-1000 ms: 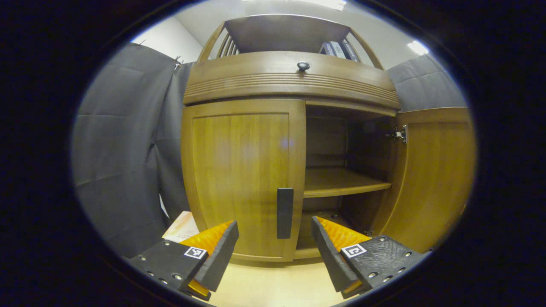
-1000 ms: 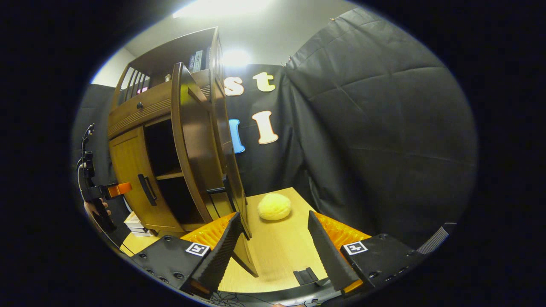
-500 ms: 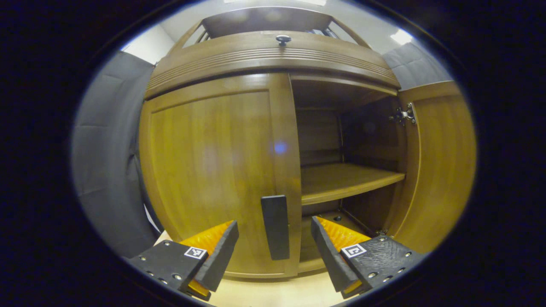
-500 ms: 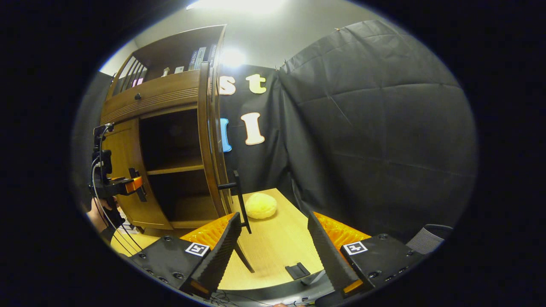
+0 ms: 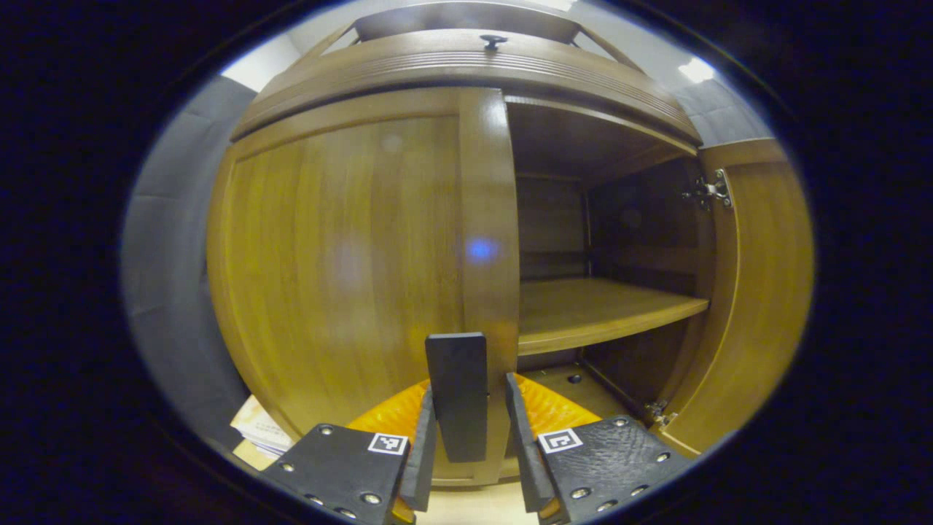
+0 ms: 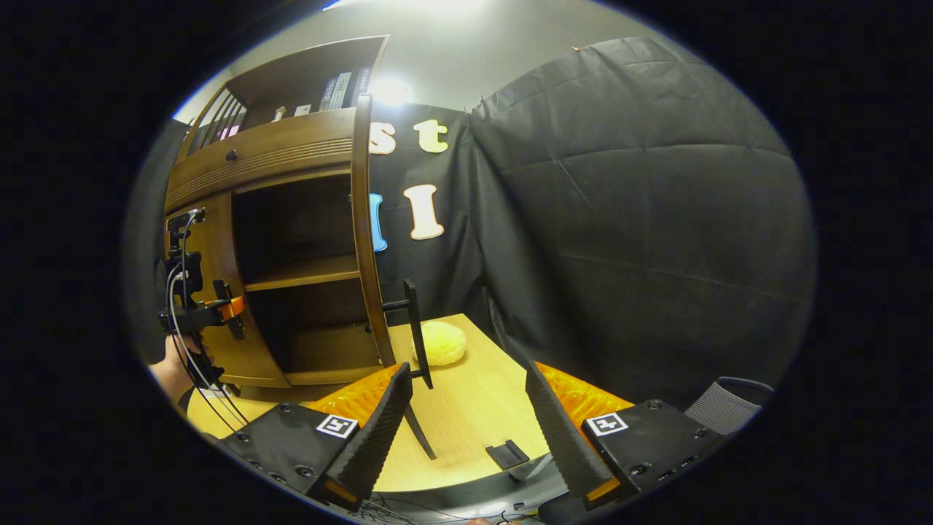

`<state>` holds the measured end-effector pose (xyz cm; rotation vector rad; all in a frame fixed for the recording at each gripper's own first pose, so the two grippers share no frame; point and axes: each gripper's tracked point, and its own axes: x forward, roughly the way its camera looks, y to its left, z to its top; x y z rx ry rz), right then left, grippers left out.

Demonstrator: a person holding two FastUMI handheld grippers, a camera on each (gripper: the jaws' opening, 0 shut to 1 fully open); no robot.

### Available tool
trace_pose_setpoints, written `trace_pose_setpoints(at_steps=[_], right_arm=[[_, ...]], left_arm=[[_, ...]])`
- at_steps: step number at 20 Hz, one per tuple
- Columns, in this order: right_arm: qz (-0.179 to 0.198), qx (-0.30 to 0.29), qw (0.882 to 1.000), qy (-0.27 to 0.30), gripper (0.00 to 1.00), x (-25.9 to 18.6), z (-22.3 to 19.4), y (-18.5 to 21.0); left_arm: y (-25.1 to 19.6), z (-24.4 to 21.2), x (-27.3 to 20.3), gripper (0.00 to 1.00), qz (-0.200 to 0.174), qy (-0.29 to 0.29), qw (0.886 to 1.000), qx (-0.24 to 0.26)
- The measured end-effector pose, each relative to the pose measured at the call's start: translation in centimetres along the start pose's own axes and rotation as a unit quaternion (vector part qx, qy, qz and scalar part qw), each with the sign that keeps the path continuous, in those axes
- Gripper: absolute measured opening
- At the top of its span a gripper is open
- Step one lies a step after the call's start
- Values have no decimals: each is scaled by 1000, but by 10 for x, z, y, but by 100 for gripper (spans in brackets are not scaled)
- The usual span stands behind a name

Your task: Open the right door of the double-door shoe cabinet with the right hand, and open the left door with the left hand.

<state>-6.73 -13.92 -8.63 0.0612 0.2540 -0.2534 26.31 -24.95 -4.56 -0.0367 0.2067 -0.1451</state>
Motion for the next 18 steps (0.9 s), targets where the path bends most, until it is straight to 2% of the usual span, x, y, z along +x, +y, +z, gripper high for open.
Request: trace_pose_setpoints(at_steps=[2,3,4,7,13,18], right_arm=[[1,-4,1000,2,93,0,0,4],[2,-6,1000,2,93,0,-1,7],[5,-8,1000,2,93,0,-1,10],[11,-11,1000,4,93,-1,-4,16],[24,-13,1000,0,93,-5,-3,24],[40,-10,999,1,93,-4,-3,32]], left_arm=[[8,-2,0,45,14,-8,1000,-9],[9,1,-3,40,10,-12,1000,-8],[9,2,3,27,7,-18,1000,-10],[7,0,0,20,7,-21,1000,-17],[7,1,-5,20,1,-17,1000,-23],[6,0,-25,21,-14,-23,999,-25]])
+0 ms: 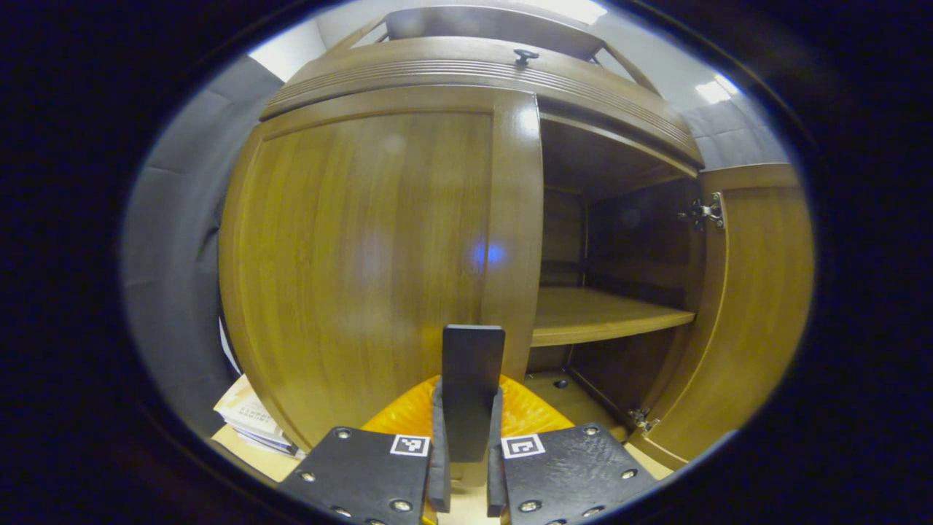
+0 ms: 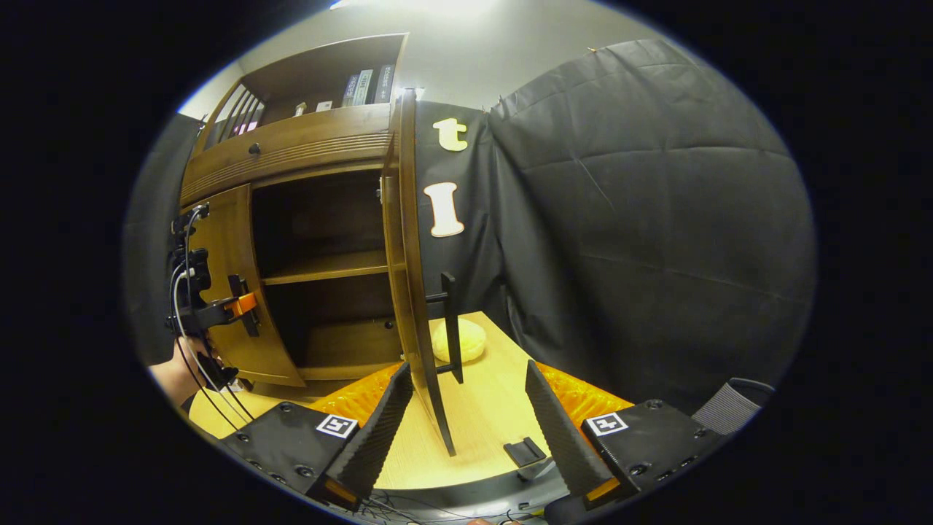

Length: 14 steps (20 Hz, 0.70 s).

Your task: Open the right door of the double-door shoe cabinet with the right hand, and open the left door with the left hand.

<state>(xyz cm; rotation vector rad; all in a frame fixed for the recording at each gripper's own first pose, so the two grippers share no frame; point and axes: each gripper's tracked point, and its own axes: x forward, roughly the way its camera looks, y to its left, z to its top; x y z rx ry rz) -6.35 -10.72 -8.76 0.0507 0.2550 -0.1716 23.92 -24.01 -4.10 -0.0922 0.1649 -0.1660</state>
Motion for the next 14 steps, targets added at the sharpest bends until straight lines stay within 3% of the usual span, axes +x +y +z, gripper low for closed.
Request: trace_pose_setpoints(at_steps=[14], right_arm=[[117,-14,993,-2,93,4,-12,77]], left_arm=[[30,-5,-102,22,-17,-10,1000,-7]])
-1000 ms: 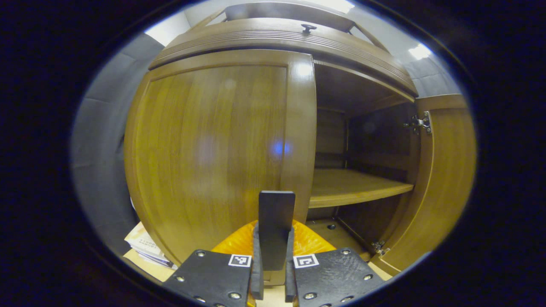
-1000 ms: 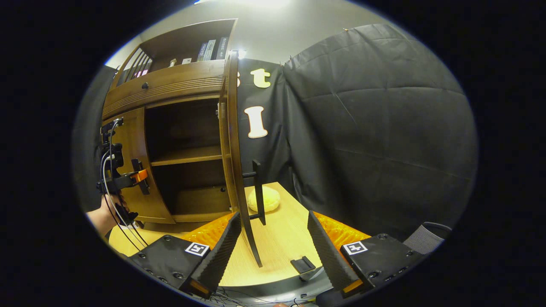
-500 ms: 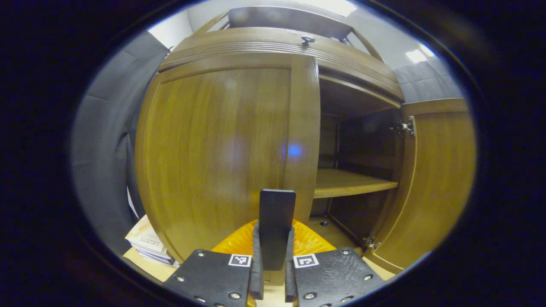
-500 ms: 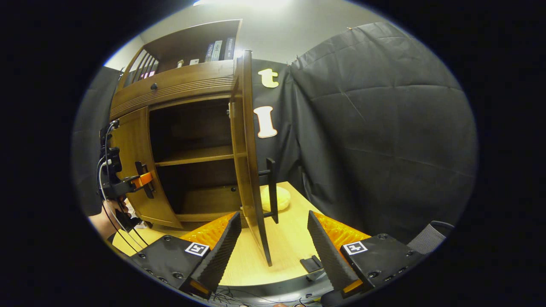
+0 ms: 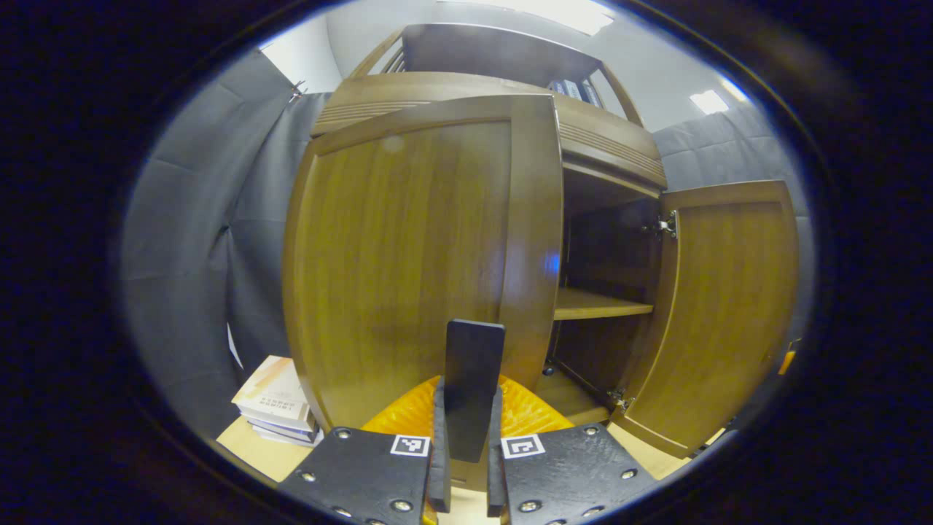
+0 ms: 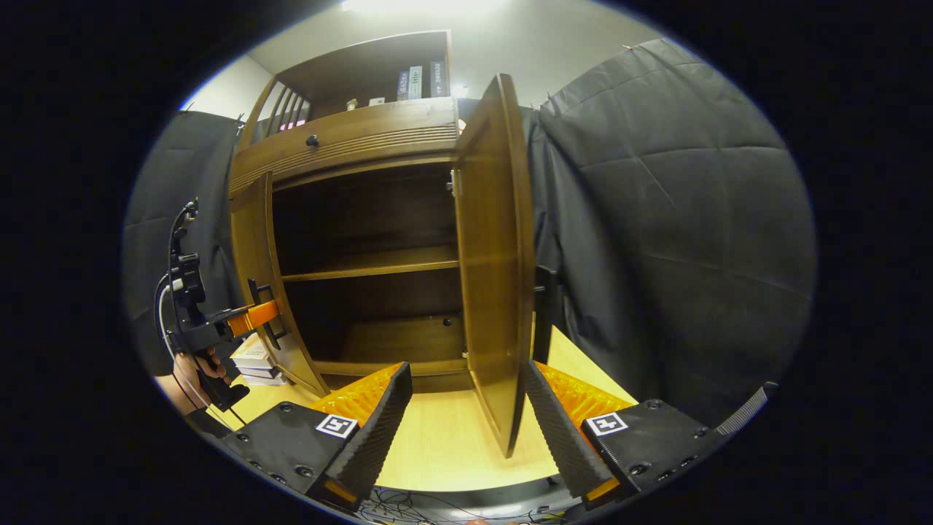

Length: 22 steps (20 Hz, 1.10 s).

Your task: Open the right door of the double-door shoe cabinet with the right hand, and open the left door with the left hand.

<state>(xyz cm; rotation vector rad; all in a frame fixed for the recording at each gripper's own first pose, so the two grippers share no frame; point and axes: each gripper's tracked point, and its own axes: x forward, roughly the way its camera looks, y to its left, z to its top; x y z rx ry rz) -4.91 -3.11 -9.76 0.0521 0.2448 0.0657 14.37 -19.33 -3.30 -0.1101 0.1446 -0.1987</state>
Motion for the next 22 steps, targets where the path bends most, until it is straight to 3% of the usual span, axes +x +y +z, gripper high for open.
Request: trace_pose_setpoints(at_steps=[12,13,15,22], right_arm=[[88,9,996,4,93,28,-8,76],[93,7,996,2,98,30,-7,81],[104,5,995,2,93,33,-7,91],[124,-6,992,14,93,39,-8,117]], left_arm=[[60,2,-79,19,17,-12,1000,8],[67,3,-84,20,17,-13,1000,7],[81,3,-96,21,20,-16,1000,3],[142,10,-127,20,36,-23,999,21]])
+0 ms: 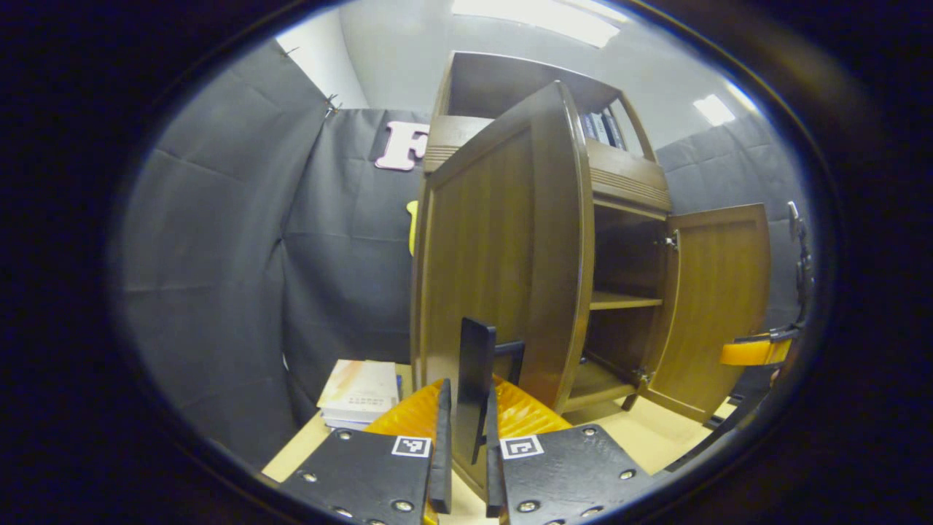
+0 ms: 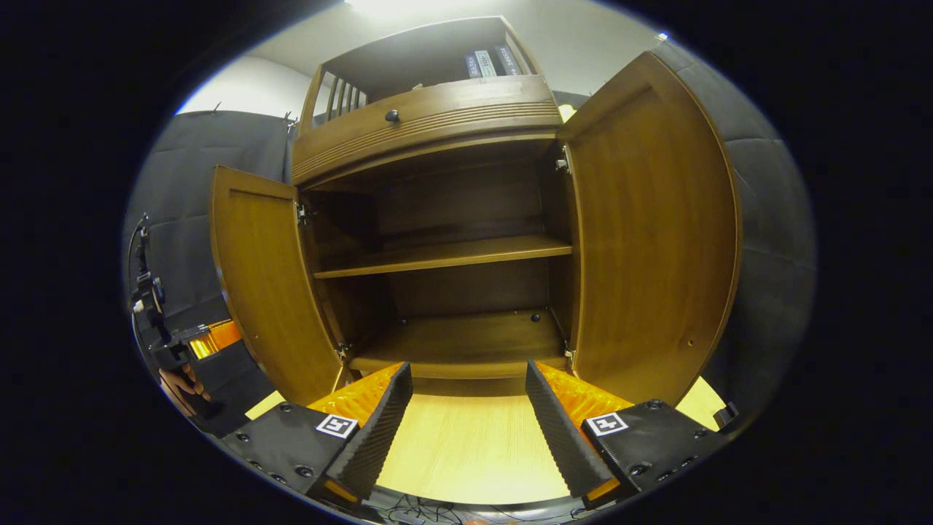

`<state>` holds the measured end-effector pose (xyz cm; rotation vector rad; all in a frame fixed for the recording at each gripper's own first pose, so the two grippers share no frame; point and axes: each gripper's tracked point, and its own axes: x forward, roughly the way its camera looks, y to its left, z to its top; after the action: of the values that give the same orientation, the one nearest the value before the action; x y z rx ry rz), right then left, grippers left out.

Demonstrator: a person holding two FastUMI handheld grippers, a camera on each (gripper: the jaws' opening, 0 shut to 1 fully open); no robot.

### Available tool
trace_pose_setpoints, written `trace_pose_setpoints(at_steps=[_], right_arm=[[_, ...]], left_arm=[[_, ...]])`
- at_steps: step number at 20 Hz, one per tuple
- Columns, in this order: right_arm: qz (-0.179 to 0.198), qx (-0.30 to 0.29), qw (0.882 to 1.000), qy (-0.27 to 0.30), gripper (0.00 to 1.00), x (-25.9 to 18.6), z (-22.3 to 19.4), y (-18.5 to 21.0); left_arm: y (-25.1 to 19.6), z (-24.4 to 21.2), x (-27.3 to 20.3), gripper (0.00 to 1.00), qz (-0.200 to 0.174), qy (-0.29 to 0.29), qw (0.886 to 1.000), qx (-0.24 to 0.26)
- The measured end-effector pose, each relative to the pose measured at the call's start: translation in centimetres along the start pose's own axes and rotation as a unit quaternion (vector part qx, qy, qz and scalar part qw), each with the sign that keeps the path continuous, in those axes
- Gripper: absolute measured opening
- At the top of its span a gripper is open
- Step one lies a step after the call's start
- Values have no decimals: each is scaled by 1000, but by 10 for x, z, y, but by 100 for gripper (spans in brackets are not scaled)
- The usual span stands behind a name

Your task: Open the right door of the double-door shoe cabinet with the right hand, and open the left door with the left hand.

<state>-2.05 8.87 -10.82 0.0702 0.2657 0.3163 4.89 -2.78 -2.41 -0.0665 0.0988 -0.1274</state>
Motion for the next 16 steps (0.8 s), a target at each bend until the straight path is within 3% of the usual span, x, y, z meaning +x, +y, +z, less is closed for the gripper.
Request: trace_pose_setpoints(at_steps=[2,3,4,8,12,14,16], right_arm=[[-2,-6,1000,-2,92,0,3,2],[-3,-9,1000,-3,98,-1,3,3],[-4,-14,1000,-2,93,-1,4,3],[-8,-29,1000,8,93,2,5,2],[-7,-51,999,-13,98,5,20,5],[-12,-59,998,-34,92,7,30,3],[-17,-61,997,-44,98,7,33,-1]], left_arm=[[26,2,-3,20,14,-3,1000,13],[42,4,-8,19,14,-6,1000,13],[54,7,-10,19,11,-11,1000,8],[89,6,-10,18,-10,-10,1000,-8],[102,5,-6,18,-34,5,999,-6],[104,2,-4,19,-37,15,999,5],[105,2,-9,18,-36,21,999,14]])
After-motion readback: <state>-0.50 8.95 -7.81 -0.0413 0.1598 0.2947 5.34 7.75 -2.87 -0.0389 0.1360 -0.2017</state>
